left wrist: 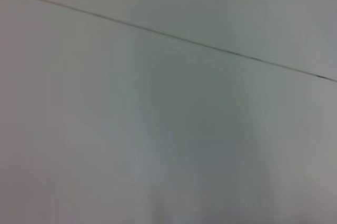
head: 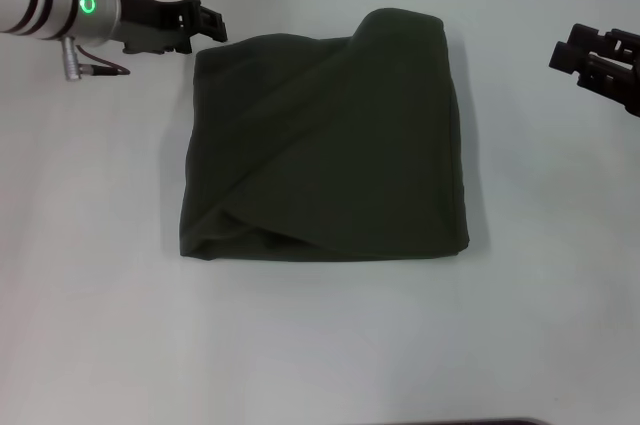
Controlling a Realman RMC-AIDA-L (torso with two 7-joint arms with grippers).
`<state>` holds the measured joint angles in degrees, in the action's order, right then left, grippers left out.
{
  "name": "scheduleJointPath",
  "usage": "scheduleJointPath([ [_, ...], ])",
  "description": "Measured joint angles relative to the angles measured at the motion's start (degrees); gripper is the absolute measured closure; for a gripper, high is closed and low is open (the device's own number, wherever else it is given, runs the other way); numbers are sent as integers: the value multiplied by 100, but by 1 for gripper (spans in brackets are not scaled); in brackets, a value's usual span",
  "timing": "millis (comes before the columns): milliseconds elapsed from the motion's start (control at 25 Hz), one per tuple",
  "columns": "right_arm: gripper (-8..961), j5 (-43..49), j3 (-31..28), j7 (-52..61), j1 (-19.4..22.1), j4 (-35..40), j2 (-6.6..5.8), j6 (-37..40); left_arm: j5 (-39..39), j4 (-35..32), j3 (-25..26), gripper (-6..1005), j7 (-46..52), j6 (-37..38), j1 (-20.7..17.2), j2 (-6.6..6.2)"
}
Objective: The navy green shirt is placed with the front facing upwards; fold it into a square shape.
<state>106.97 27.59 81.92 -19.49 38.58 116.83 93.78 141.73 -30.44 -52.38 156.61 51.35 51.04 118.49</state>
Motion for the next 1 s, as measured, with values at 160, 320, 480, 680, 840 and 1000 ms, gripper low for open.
scheduleJointPath([
  [160,458,6,0,-5,5,0,2,-2,3,190,0,472,0,-84,51,-1],
  [320,458,12,0,-7,7,0,4,-4,4,232,0,473,1,-100,72,-4],
  [480,457,14,0,-8,8,0,4,-6,-11,224,1,473,1,-57,112,3],
  [680,457,16,0,-10,0,0,4,-10,-25,244,1,474,1,-5,174,18],
  [840,457,17,0,-10,-5,0,4,-18,-12,247,1,473,1,36,222,34],
  [1000,457,17,0,-10,-8,0,4,-19,2,250,0,482,1,40,228,39],
])
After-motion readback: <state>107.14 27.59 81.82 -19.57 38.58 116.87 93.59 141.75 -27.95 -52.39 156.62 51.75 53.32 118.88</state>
